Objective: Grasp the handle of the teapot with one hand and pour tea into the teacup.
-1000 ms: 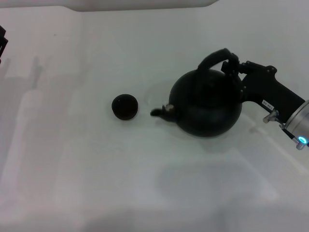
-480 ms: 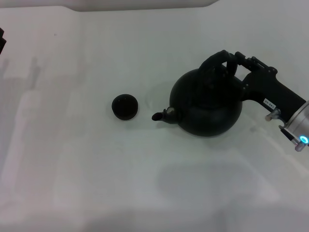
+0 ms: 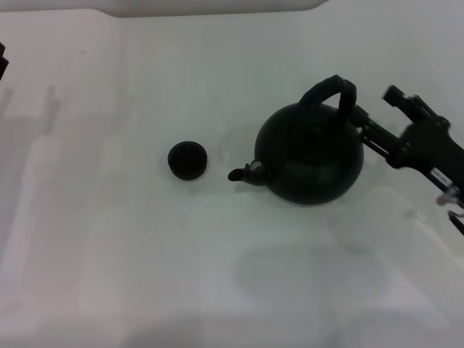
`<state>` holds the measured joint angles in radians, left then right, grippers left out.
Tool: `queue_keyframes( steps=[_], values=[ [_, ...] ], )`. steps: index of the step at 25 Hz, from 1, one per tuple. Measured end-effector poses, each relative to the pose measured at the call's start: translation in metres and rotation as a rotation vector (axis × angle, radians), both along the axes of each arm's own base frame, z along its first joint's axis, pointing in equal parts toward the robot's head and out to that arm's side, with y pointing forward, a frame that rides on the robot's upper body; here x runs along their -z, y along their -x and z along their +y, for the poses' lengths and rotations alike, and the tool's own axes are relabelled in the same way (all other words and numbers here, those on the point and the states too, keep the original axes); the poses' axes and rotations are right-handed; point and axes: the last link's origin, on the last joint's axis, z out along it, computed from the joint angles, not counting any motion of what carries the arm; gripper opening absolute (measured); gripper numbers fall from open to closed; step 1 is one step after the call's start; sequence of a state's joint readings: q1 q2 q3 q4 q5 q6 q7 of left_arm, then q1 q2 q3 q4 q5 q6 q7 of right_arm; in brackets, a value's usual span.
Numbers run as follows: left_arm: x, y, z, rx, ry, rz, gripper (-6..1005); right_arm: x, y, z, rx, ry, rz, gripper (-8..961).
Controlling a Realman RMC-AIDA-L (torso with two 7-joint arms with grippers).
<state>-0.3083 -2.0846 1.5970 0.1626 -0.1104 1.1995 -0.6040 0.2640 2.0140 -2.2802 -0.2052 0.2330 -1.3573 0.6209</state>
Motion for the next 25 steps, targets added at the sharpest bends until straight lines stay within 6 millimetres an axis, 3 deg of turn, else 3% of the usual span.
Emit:
queue_keyframes(
  steps=[3,7,14,19,25],
  values=[
    [0.0,0.0,0.0,0.0,0.0,0.002,801,-0.006,-0.01,-0.005,0.038,-0.026,-0.006,876],
    [0.0,-0.002,0.002,0.006,-0.001,0.013,801,-0.021,-0.02,0.002,0.089,-0.147,-0.036,876],
    [0.0,-0.006,0.007,0.015,-0.017,0.081,801,-0.034,-0.009,0.024,0.027,-0.391,-0.251,876],
    [0.0,-0.007,0.008,0.018,-0.021,0.113,801,-0.035,-0.008,0.033,0.045,-0.453,-0.35,876],
    [0.002,-0.008,0.01,0.017,-0.016,0.136,801,-0.038,-0.012,0.037,0.137,-0.51,-0.343,876]
  ],
)
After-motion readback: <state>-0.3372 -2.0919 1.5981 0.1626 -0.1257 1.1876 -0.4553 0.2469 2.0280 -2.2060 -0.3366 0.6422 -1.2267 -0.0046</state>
